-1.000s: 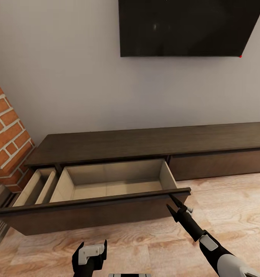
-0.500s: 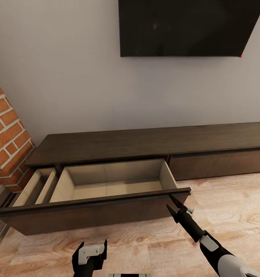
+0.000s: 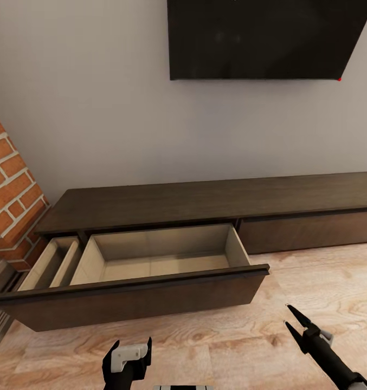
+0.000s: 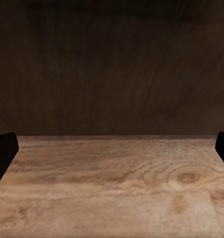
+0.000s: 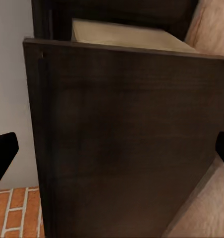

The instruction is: Place each of the two pumpkins and all three candles from the living room inside a cabinet in the living room (use any cabinet), then make sure every cabinet is closed, and position the cauldron so it is next to a table in the living room.

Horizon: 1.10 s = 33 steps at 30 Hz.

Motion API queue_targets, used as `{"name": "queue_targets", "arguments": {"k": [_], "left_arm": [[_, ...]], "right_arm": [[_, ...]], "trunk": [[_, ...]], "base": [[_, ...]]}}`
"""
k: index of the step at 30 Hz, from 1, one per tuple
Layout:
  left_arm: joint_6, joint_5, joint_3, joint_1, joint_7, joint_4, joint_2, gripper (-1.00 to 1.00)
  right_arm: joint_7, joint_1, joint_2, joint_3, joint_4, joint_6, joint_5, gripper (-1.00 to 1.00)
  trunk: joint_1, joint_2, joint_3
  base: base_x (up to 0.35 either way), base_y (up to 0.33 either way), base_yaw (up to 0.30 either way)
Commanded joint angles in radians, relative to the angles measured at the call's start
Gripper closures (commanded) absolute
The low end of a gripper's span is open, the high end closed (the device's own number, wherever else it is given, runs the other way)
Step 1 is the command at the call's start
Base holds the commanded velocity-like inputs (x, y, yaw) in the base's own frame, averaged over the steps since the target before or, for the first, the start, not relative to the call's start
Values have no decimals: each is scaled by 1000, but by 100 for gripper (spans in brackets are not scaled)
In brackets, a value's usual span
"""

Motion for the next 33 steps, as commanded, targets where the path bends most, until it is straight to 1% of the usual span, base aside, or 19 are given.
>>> {"name": "queue_targets", "arguments": {"k": [1,5,10,15,29,33], "left_arm": [[-4,10,-2,0,4,0,0,-100],[-4,10,-2,0,3,1,0,-100],[-3,10,-2,0,3,1,0,-100],[-3,10,-2,0,7,-1,0,-100],[-3,9,-2,0,6,2,0,-100],[-1,8,-3,0,11,2,0,-100]], "right_arm": [[2,9,-11,-3,0,10,-10,-100],[2,22,-23,-12,0,10,-11,-100],[1,25,-27,-14,0,8,-8,-100],[5,27,-27,-12,-3,3,1,-100],[11,27,-26,-12,-3,-2,2,-100],[10,27,-26,-12,-3,-2,1,-100]], "trunk": [[0,0,-1],[0,0,-1],[0,0,-1],[0,0,-1],[0,0,-1],[0,0,-1]], "base": [[0,0,0],[0,0,0],[0,0,0],[0,0,0],[0,-2,0],[0,-159,0]]}}
